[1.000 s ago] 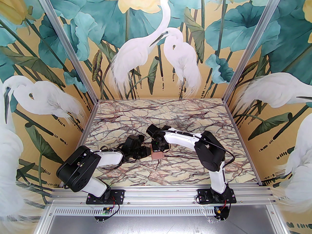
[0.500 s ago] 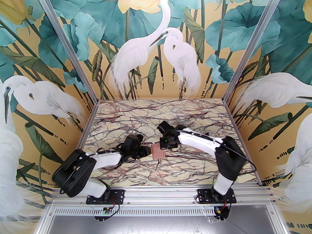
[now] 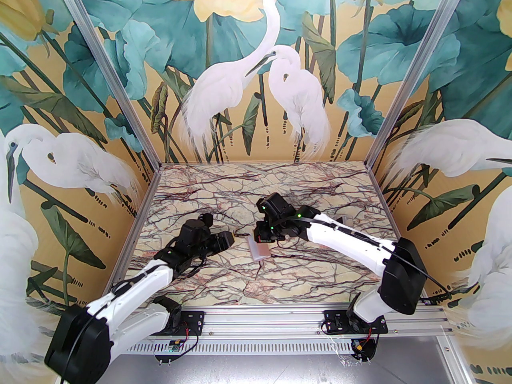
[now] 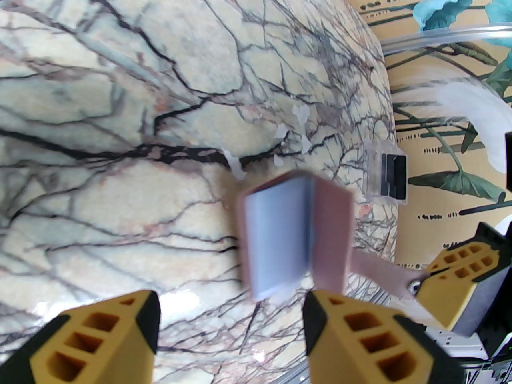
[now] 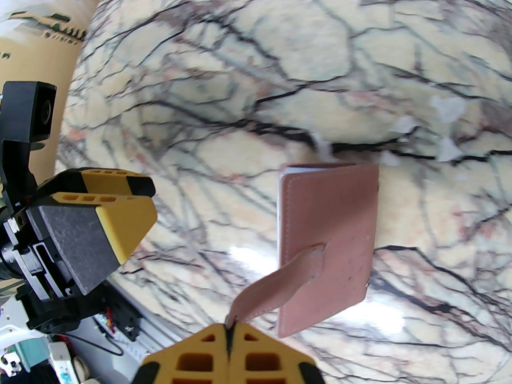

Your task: Put the credit cards into the card holder

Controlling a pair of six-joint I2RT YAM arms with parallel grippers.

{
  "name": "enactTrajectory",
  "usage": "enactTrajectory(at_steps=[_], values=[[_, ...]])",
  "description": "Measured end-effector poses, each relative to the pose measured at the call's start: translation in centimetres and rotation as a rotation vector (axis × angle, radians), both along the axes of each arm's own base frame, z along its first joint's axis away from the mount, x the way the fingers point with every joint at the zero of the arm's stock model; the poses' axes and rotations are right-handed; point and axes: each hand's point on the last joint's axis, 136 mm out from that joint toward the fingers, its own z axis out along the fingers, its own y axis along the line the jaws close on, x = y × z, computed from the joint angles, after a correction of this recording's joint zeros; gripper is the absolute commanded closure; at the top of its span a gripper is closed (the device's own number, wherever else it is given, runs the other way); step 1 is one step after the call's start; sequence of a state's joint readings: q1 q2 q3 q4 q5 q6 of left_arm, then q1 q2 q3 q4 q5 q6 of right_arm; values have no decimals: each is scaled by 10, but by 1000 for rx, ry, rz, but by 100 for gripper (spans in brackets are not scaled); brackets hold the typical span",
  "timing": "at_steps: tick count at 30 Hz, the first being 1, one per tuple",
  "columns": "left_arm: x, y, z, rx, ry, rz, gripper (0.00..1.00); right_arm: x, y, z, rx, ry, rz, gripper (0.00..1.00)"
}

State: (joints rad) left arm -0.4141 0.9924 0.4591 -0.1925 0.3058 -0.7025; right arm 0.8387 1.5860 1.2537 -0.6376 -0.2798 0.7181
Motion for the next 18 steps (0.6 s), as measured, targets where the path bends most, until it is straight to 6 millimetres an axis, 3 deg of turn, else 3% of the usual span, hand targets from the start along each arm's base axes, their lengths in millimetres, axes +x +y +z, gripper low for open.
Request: enactTrajectory(at_steps=[6,9,12,18], values=[[-7,0,-7,0,38,-10,44,4,10,-10,34,15,-11,100],[-9,-3,-8,-16,53,-26,54,7,8,-16,42,17,-29,100],[-11,-7,-9,-33,67,-40,67,11,1,-27,42,35,-57,100],[-10,-20,-12,-76,84,-91,80,15,-23,-54,25,84,-126,100]])
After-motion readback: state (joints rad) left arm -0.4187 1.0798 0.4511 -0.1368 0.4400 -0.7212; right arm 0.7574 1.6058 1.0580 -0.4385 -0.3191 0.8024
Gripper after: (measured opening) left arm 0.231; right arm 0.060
